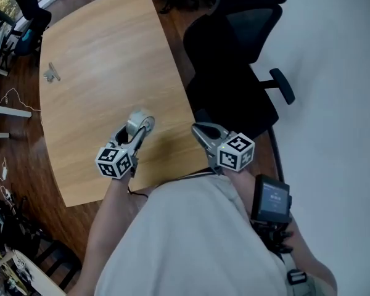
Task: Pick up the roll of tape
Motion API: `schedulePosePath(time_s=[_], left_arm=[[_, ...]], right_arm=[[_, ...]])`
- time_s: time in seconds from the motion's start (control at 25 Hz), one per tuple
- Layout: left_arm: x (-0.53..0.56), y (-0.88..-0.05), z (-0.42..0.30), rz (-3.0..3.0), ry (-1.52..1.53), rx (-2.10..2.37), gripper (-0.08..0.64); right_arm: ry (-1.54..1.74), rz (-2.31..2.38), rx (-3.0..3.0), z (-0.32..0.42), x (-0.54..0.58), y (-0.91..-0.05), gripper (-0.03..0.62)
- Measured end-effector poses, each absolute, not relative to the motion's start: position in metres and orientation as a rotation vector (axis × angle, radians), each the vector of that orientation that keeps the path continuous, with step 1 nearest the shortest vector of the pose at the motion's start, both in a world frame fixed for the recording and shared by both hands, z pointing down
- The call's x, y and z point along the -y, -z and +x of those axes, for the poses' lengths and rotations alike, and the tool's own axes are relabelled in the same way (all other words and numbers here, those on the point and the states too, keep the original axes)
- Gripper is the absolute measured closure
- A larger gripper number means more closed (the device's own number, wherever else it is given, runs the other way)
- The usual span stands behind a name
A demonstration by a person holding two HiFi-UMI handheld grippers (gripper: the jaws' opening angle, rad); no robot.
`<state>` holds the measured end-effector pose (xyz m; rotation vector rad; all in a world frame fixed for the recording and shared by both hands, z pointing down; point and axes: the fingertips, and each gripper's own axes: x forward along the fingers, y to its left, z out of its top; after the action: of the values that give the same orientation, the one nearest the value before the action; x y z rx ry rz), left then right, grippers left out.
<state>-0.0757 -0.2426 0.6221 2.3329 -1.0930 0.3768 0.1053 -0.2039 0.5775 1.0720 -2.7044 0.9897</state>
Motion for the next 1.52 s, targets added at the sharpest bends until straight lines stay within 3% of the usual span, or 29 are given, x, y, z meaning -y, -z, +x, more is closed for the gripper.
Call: schedulePosePath(time_s=[1.08,1.52], left_arm=[[0.144,-0.491,-0.118,2.583,-0.078,1.196,0.311],[0.122,-0.498,-0.138,2.529,-0.029,1.246,0.311]], right_arm=[[-0.588,0.915,2.929,0.025,0.159,-0.467,0.586],[-0.562,0.858,2.932,0.010,0.148,-0.472,0.586]])
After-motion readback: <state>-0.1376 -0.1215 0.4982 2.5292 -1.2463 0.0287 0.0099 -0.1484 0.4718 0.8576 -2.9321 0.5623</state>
